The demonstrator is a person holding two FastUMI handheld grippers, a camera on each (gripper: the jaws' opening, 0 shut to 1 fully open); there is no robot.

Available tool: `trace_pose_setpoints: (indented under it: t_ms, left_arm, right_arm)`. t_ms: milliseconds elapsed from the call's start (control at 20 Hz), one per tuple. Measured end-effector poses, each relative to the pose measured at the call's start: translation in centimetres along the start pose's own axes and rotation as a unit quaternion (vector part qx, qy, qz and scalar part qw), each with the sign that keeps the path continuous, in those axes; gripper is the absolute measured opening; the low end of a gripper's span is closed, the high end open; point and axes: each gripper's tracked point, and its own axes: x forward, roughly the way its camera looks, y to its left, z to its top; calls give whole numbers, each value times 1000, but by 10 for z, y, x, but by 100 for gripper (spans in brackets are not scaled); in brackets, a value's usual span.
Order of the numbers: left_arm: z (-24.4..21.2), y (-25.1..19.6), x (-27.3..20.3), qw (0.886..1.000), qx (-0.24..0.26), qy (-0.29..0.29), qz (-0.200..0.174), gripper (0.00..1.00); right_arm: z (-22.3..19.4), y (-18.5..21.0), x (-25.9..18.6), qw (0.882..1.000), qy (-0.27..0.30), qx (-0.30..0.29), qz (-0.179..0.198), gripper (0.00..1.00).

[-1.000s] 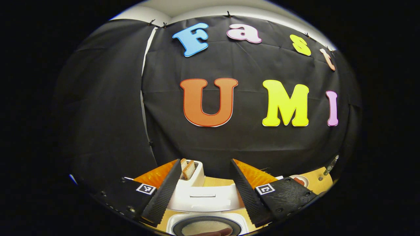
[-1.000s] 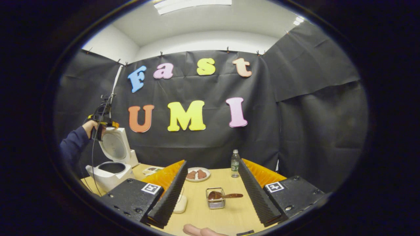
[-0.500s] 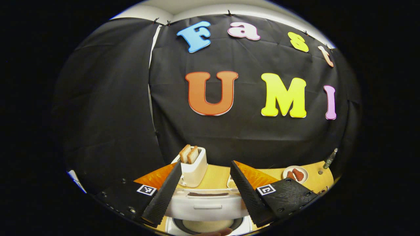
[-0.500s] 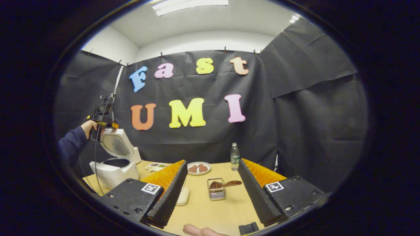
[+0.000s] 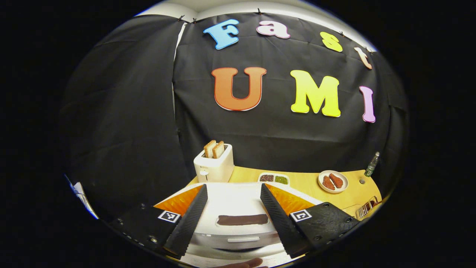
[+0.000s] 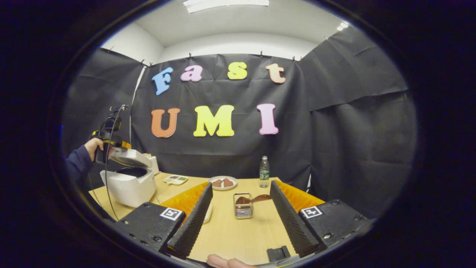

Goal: Close the left gripper, press the button to open the rice cooker; take a wooden spoon from the chopstick holder with the right hand, scoop a spoonful of rice and pour it into the rice cooker, then put the wooden spoon back into the chopstick holder.

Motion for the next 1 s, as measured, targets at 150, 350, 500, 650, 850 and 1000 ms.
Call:
trace_pose_setpoints:
  t_ms: [150, 350, 500, 650, 850, 1000]
  left_arm:
    - [-22, -3, -5, 1000, 13, 19, -1, 93]
    - [-51, -2, -3, 999, 7, 49, -10, 93]
    - [-74, -4, -6, 997, 17, 68, -17, 94]
    - [-74, -5, -22, 998, 15, 68, -13, 94]
    - [-82, -10, -40, 997, 24, 70, -22, 94]
    - [-89, -12, -46, 997, 21, 76, -22, 94]
  right_arm:
    - [12, 9, -20, 1000, -13, -3, 9, 94]
    - [22, -1, -33, 1000, -26, 3, -4, 100]
    - [17, -1, -37, 1000, -19, 9, -4, 100]
    - [18, 3, -40, 1000, -16, 9, 2, 100]
    - [22, 2, -45, 1000, -28, -5, -4, 100]
    - [19, 1, -48, 1000, -22, -7, -9, 94]
